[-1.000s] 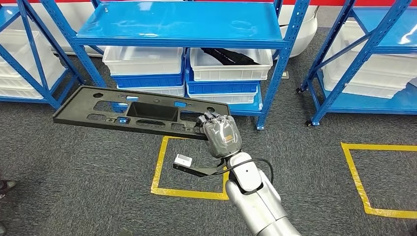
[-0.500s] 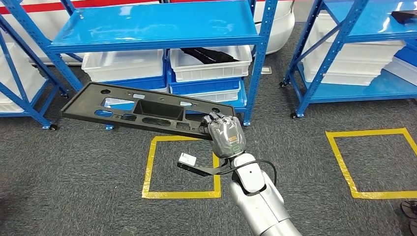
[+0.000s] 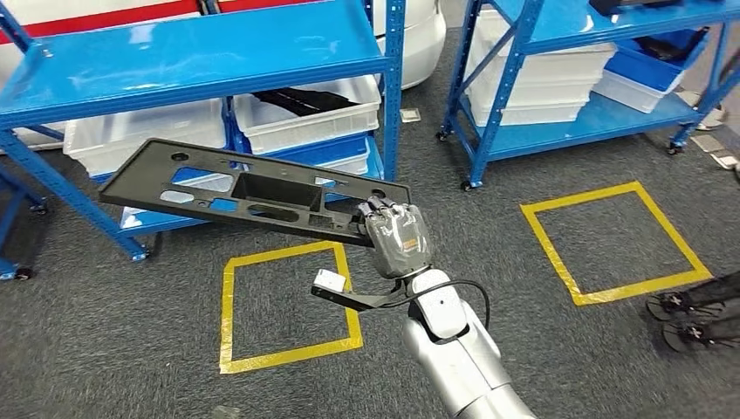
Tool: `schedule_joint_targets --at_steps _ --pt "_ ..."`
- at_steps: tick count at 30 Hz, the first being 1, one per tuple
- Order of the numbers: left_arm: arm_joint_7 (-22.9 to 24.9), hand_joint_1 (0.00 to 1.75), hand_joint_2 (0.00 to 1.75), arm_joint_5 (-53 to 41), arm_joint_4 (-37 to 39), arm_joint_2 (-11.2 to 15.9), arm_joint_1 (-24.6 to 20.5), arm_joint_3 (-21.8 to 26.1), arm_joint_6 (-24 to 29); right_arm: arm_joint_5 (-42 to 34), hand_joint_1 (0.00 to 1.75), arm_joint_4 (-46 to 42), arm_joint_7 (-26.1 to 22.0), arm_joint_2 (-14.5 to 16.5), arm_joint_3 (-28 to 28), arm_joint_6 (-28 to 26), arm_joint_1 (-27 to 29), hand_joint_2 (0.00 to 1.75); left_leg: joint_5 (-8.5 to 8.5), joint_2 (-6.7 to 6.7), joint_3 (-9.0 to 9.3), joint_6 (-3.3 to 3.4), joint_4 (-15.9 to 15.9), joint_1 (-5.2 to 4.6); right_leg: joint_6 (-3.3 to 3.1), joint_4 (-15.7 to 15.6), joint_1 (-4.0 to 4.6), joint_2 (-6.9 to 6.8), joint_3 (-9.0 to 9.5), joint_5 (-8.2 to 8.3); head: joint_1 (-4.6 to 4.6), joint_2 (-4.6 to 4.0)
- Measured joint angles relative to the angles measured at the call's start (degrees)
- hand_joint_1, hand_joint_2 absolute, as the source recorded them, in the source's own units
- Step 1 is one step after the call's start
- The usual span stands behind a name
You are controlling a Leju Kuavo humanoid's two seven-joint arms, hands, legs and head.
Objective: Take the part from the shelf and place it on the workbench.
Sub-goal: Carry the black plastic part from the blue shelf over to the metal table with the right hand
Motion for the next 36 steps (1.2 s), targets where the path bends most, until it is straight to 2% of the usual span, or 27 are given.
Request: schedule_joint_targets --at_steps 2,4,6,8,9,10,12,13,14,15,16,17,18,19,21,22,23,24,25,26,28,29,30,32,33,34,36 --pt "-0.10 0.00 1.75 -0.01 -0.04 -0.22 -0.12 0.03 0.06 0.01 1.75 0.07 -0.01 -0.10 -0.15 -0.02 -0.19 1.75 0.84 1.70 0.88 -0.16 -2.04 0.15 0.10 1.31 0.56 -2.68 -1.06 -0.84 0.25 0.00" --pt "-0.22 0.00 1.75 -0.01 -0.05 -0.41 -0.13 0.05 0.03 0.02 1.75 0.16 -0.01 -0.19 -0.23 -0.02 -0.44 1.75 1.32 3.16 1.23 -0.34 -3.01 0.14 -0.31 5.71 0.68 -5.98 -3.26 -3.15 0.66 0.00" --pt "-0.27 0.00 1.75 -0.01 -0.05 -0.43 -0.10 0.06 -0.01 0.02 1.75 0.20 -0.01 -0.19 -0.22 -0.02 -0.52 1.75 1.37 3.79 1.16 -0.36 -3.04 0.08 -0.46 8.52 0.56 -6.51 -4.52 -4.40 0.79 0.00" --pt "-0.27 0.00 1.75 -0.02 -0.05 -0.43 -0.10 0.06 -0.01 0.01 1.75 0.21 -0.01 -0.19 -0.22 -0.02 -0.52 1.75 1.37 3.85 1.16 -0.36 -3.03 0.08 -0.46 8.77 0.56 -6.53 -4.64 -4.49 0.80 0.00" --pt "-0.27 0.00 1.75 -0.02 -0.05 -0.44 -0.08 0.06 -0.01 -0.01 1.75 0.24 -0.01 -0.20 -0.23 -0.02 -0.52 1.75 1.37 4.11 1.14 -0.36 -3.02 0.08 -0.43 9.96 0.50 -6.59 -5.19 -4.91 0.80 0.00" --pt "-0.27 0.00 1.75 -0.11 -0.05 -0.45 -0.07 0.05 -0.01 -0.01 1.75 0.33 0.01 -0.28 -0.24 -0.03 -0.48 1.75 1.34 4.83 1.08 -0.42 -2.93 0.08 -0.11 11.58 0.32 -6.73 -5.86 -5.31 0.84 0.00" --pt "-0.27 0.00 1.75 -0.36 -0.05 -0.52 -0.13 0.05 0.05 0.07 1.75 0.54 0.07 -0.49 -0.26 -0.04 -0.41 1.75 0.79 7.58 0.83 -1.36 -1.96 0.17 1.15 6.90 -0.07 -9.18 -2.70 -3.80 0.88 0.00" --pt "-0.27 0.00 1.75 -0.48 -0.05 -0.54 -0.20 0.05 0.09 0.11 1.75 0.62 0.10 -0.57 -0.27 -0.04 -0.39 1.75 0.43 8.84 0.71 -2.02 -1.38 0.19 1.54 3.58 -0.06 -10.33 -0.69 -2.62 1.12 0.00" --pt "-0.27 0.00 1.75 -0.51 -0.05 -0.58 -0.25 0.04 0.13 0.15 1.75 0.63 0.14 -0.60 -0.27 -0.04 -0.41 1.75 0.08 9.79 0.68 -2.66 -0.85 0.20 1.55 -0.17 0.06 -11.27 1.40 -1.47 1.25 0.00" --pt "-0.28 0.00 1.75 -0.52 -0.05 -0.57 -0.29 0.04 0.15 0.15 1.75 0.62 0.18 -0.62 -0.28 -0.04 -0.42 1.75 -0.01 10.25 0.71 -2.99 -0.76 0.14 1.15 0.02 0.30 -11.18 1.19 -1.32 1.35 0.00" --pt "-0.28 0.00 1.75 -0.54 -0.05 -0.61 -0.30 0.03 0.18 0.15 1.75 0.62 0.21 -0.64 -0.30 -0.04 -0.43 1.75 -0.06 10.77 0.75 -3.24 -0.67 0.22 0.66 -0.04 0.29 -10.51 1.06 -1.20 1.45 0.00" --pt "-0.29 0.00 1.75 -0.57 -0.05 -0.62 -0.32 0.02 0.20 0.15 1.75 0.62 0.23 -0.63 -0.31 -0.04 -0.42 1.75 -0.25 10.81 0.73 -3.50 -0.56 0.41 0.26 -0.11 0.06 -9.89 0.95 -1.01 1.32 0.00" --pt "-0.30 0.00 1.75 -0.60 -0.05 -0.61 -0.34 0.02 0.23 0.15 1.75 0.62 0.23 -0.61 -0.32 -0.04 -0.42 1.75 -0.93 9.96 0.54 -3.76 -0.01 0.63 -0.17 -0.19 -0.15 -9.26 0.85 -0.76 1.25 0.00" --pt "-0.32 0.00 1.75 -0.64 -0.05 -0.60 -0.33 0.01 0.25 0.16 1.75 0.62 0.26 -0.55 -0.32 -0.04 -0.42 1.75 -2.37 8.48 -0.09 -4.00 1.59 0.82 -0.55 -0.26 -0.36 -8.64 0.74 -0.53 1.19 0.00" --pt "-0.38 0.00 1.75 -0.69 -0.04 -0.57 -0.16 0.02 0.27 0.15 1.75 0.62 0.54 -0.46 -0.34 -0.10 -0.40 1.75 -6.66 5.06 -2.71 -4.27 7.96 0.99 -1.10 -0.30 -0.39 -7.43 0.48 -0.18 0.91 0.00" --pt "-0.41 0.00 1.75 -0.70 -0.03 -0.56 -0.02 0.03 0.31 0.10 1.75 0.62 0.78 -0.46 -0.38 -0.18 -0.34 1.75 -8.53 4.25 -4.37 -4.28 11.78 0.99 -1.26 -0.30 -0.29 -6.75 0.33 -0.07 0.80 0.00" --pt "-0.44 0.00 1.75 -0.70 -0.03 -0.54 0.13 0.05 0.36 0.06 1.75 0.62 1.02 -0.52 -0.48 -0.27 -0.25 1.75 -9.42 3.95 -5.55 -4.22 14.45 0.99 -1.38 -0.29 -0.18 -6.01 0.23 0.04 0.71 0.00" --pt "-0.44 0.00 1.75 -0.70 -0.03 -0.52 0.25 0.06 0.45 0.02 1.75 0.62 1.21 -0.62 -0.61 -0.34 -0.15 1.75 -9.25 3.85 -5.95 -4.09 15.40 0.99 -1.43 -0.28 -0.09 -5.28 0.17 0.13 0.69 0.00" --pt "-0.39 0.00 1.75 -0.70 -0.03 -0.51 0.33 0.08 0.57 0.03 1.75 0.60 1.35 -0.75 -0.80 -0.40 -0.06 1.75 -7.86 3.67 -5.17 -3.85 13.90 0.99 -1.37 -0.27 -0.04 -4.48 0.15 0.23 0.70 0.00" --pt "-0.28 0.00 1.75 -0.69 -0.03 -0.48 0.37 0.09 0.68 0.07 1.75 0.51 1.43 -0.85 -0.97 -0.42 -0.02 1.75 -5.77 3.06 -3.44 -3.53 10.48 0.99 -1.26 -0.27 0.00 -3.71 0.16 0.34 0.69 0.00" --pt "-0.02 0.00 1.75 -0.61 -0.03 -0.35 0.46 0.13 0.83 0.17 1.75 0.20 1.51 -0.96 -1.22 -0.45 -0.10 1.75 -2.57 0.20 0.30 -2.81 2.99 1.04 -0.80 -0.25 0.03 -2.30 0.03 0.63 0.74 0.00" --pt "0.05 0.00 1.75 -0.54 -0.03 -0.27 0.53 0.14 0.84 0.21 1.75 0.03 1.54 -0.90 -1.27 -0.47 -0.18 1.75 -2.01 -0.96 1.33 -2.57 0.92 1.00 -0.51 -0.25 -0.02 -1.72 -0.15 0.82 0.70 0.00" --pt "0.06 0.00 1.75 -0.38 -0.03 -0.18 0.60 0.15 0.84 0.26 1.75 -0.12 1.55 -0.85 -1.31 -0.49 -0.27 1.75 -2.02 -1.55 1.68 -2.41 0.13 0.87 -0.12 -0.31 -0.17 -1.10 -0.38 1.06 0.63 0.00" --pt "-0.03 0.00 1.75 -0.03 -0.03 -0.08 0.68 0.18 0.83 0.33 1.75 -0.40 1.55 -0.80 -1.44 -0.52 -0.37 1.75 -1.59 -0.36 1.87 -2.07 -0.51 0.73 0.75 -0.60 -0.26 -0.06 -0.85 1.58 0.44 0.00" --pt "-0.13 0.00 1.75 0.10 -0.03 -0.09 0.69 0.19 0.83 0.35 1.75 -0.55 1.54 -0.87 -1.55 -0.52 -0.41 1.75 -1.14 0.41 2.05 -1.77 -1.11 0.71 0.97 -0.37 -0.09 -0.69 -1.31 1.50 0.44 0.00" --pt "-0.24 0.00 1.75 0.15 -0.04 -0.11 0.69 0.20 0.84 0.38 1.75 -0.66 1.52 -0.94 -1.67 -0.52 -0.49 1.75 -0.64 1.27 2.21 -1.42 -1.76 0.71 0.92 0.79 0.19 -2.07 -2.06 0.83 0.64 0.00" --pt "-0.45 0.00 1.75 0.21 -0.04 -0.19 0.86 0.21 0.85 0.38 1.75 -0.78 1.50 -1.04 -1.80 -0.51 -0.71 1.75 -0.05 3.05 2.25 -0.97 -2.45 0.41 0.29 6.87 0.45 -5.56 -4.95 -2.26 1.01 0.00"
